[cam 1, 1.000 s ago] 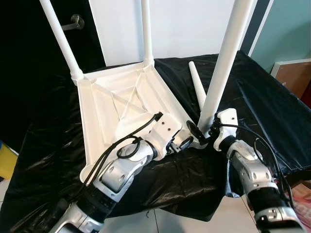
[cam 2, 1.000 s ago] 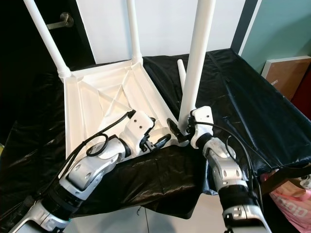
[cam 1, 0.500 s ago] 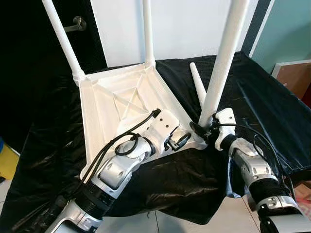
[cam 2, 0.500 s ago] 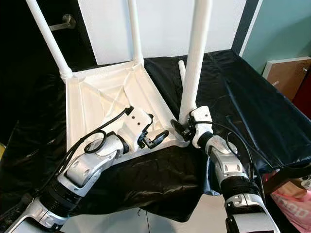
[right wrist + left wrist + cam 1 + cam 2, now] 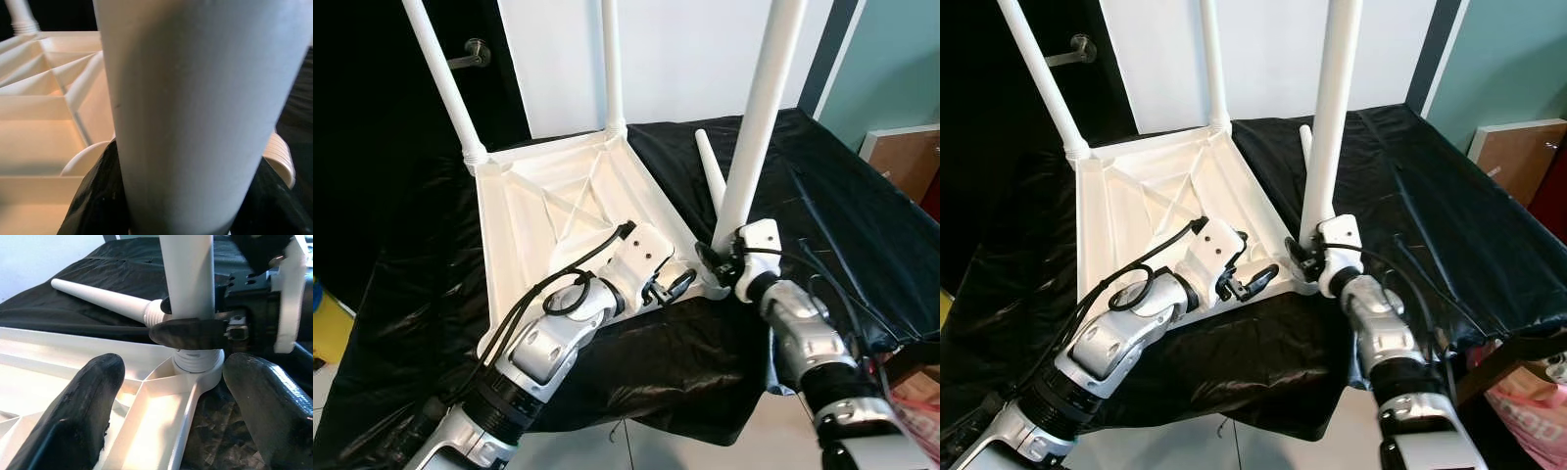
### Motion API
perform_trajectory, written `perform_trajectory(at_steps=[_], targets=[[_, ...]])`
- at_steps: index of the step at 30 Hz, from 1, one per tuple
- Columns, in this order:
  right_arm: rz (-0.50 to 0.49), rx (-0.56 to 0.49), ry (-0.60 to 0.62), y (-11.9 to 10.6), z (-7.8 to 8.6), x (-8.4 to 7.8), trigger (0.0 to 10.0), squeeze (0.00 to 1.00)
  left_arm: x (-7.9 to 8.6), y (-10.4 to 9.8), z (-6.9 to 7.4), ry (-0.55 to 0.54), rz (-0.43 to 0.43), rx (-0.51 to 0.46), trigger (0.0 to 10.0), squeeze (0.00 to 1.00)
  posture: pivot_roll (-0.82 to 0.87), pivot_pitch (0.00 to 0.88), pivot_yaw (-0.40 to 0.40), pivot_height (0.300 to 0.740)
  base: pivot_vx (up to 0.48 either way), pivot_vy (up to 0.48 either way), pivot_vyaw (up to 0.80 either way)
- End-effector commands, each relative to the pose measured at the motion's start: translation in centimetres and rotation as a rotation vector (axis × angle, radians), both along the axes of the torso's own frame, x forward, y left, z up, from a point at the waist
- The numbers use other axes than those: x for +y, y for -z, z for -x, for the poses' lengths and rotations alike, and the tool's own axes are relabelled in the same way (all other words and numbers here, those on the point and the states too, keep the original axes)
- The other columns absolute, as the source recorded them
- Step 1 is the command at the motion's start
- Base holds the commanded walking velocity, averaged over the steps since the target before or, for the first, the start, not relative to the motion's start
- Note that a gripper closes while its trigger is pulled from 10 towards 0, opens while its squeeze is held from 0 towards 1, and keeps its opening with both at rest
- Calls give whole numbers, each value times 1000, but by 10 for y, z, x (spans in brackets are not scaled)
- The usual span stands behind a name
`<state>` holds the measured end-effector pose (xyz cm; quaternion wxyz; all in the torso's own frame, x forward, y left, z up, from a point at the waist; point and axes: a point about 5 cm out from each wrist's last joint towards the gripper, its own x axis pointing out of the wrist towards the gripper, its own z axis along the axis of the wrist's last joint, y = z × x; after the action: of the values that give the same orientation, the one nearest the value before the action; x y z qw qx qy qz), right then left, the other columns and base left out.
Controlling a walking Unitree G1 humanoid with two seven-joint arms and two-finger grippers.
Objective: Building children table
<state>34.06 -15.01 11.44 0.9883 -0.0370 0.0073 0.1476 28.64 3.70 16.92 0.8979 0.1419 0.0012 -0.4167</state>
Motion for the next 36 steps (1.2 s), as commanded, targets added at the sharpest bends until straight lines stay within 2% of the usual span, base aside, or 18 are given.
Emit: perform_trajectory(at_steps=[1,3,4,8,10,12,13,15,31,32,33,36], targets=[[1,97,70,20,5,-1,10000,0,-2,2,7,115,-24,24,10000,0,-101,4,14,740,0,0,0],[-6,95,93,20,5,0,10000,0,-2,2,7,115,-24,24,10000,0,-101,4,14,740,0,0,0],[-30,94,152,19,6,4,10000,0,-2,3,7,113,-24,26,10000,0,-98,3,11,740,0,0,0],[-36,95,175,19,6,5,10000,0,-2,3,8,113,-24,26,10000,0,-98,3,11,740,0,0,0],[-71,81,358,22,16,17,10000,0,-1,4,10,107,-24,30,10000,0,-86,0,3,740,0,0,0],[-71,81,358,22,16,17,10000,0,-1,4,10,107,-24,30,10000,0,-86,0,3,740,0,0,0],[-76,82,388,23,18,20,10000,0,-1,5,10,106,-23,31,10000,0,-86,0,3,740,0,0,0],[-87,86,368,22,19,27,10000,0,-1,5,10,105,-23,32,10000,0,-83,0,2,740,0,0,0],[-97,61,399,16,19,28,10000,0,-2,5,12,110,-29,28,10000,0,-83,0,4,740,0,0,0],[-97,51,397,14,19,27,10000,63,-2,5,12,111,-29,28,10000,0,-85,0,3,740,0,0,0],[-102,38,392,12,19,26,10000,1000,-2,5,12,111,-29,28,10000,0,-87,0,5,740,0,0,0],[-120,6,372,7,19,21,10000,1000,-2,5,13,113,-28,28,10000,0,-89,0,5,740,0,0,0]])
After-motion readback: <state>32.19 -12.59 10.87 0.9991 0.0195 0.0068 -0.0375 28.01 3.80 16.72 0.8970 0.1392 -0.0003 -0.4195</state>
